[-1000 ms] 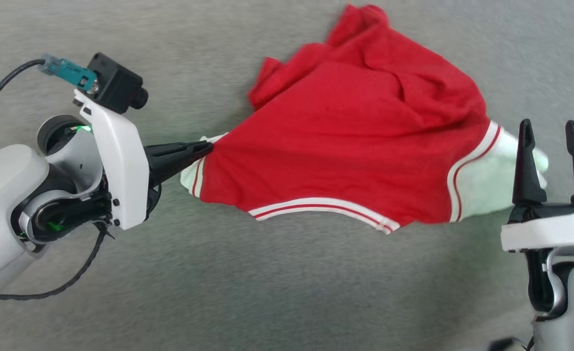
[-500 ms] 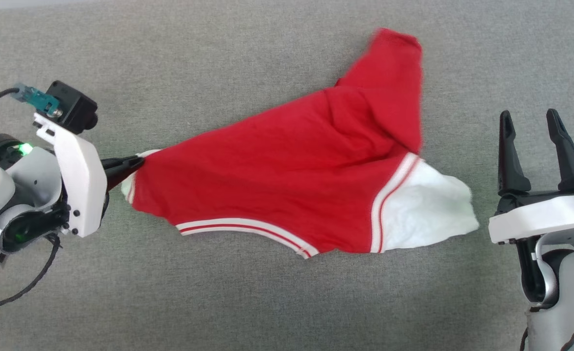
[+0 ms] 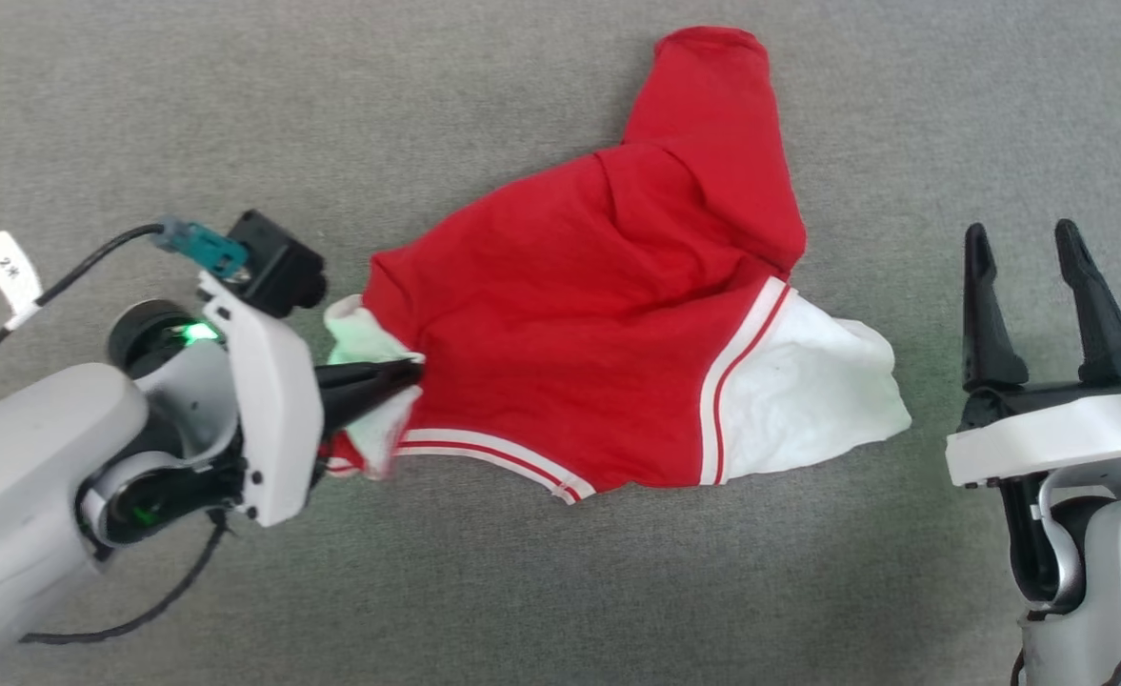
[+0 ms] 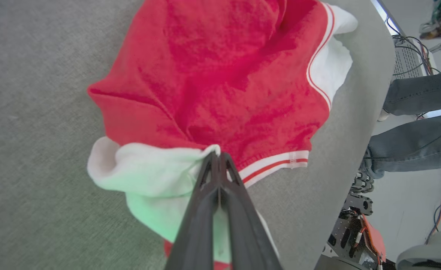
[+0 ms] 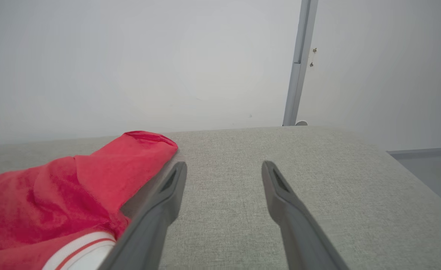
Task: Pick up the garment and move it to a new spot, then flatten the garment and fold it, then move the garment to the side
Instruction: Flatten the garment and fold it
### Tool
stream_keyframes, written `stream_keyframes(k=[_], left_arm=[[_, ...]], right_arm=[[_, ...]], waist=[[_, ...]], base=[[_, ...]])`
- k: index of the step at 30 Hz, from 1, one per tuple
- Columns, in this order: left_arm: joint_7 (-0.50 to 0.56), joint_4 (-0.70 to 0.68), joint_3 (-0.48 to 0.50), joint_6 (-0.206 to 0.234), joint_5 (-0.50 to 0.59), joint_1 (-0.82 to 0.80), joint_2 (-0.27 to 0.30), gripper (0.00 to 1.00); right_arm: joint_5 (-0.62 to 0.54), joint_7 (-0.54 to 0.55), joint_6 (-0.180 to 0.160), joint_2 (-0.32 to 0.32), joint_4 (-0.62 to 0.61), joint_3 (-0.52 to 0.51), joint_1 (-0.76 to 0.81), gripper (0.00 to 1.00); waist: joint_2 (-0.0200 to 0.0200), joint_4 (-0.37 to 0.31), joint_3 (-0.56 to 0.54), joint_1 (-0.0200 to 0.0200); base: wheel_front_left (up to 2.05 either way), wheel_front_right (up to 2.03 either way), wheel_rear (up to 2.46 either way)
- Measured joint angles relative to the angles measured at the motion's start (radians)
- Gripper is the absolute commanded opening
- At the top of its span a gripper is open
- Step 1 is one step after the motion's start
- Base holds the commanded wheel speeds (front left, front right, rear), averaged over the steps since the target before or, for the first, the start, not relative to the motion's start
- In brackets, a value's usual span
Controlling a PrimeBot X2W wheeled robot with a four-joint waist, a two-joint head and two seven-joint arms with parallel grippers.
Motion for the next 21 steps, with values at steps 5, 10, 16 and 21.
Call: stream_keyframes(k=[5, 10, 16, 21], left_arm=[[-0.022, 0.092, -0.003, 0.0, 0.006, 0.021, 0.033, 0.0], [-0.06, 0.077, -0.003, 0.0, -0.005, 0.017, 0.056, 1.0], [-0.044, -0.048, -0.003, 0.0, -0.017, -0.037, 0.152, 1.0], [0.013, -0.091, -0.003, 0.0, -0.041, -0.066, 0.226, 1.0]], right_arm=[[0.011, -0.018, 0.0, 0.0, 0.007, -0.001, 0.002, 1.0], [0.015, -0.031, 0.0, -0.001, 0.015, -0.017, 0.012, 1.0], [0.008, -0.027, 0.0, 0.0, 0.021, -0.014, 0.009, 1.0], [0.001, -0.023, 0.0, 0.0, 0.025, -0.006, -0.004, 1.0]], waist=[[0.0, -0.02, 0.02, 0.0], [0.0, -0.009, 0.023, 0.0], [0.0, 0.02, 0.012, 0.0], [0.0, 0.038, 0.004, 0.0]], base=[[0.0, 0.0, 0.0], [0.0, 0.0, 0.0], [0.0, 0.0, 0.0], [0.0, 0.0, 0.0]])
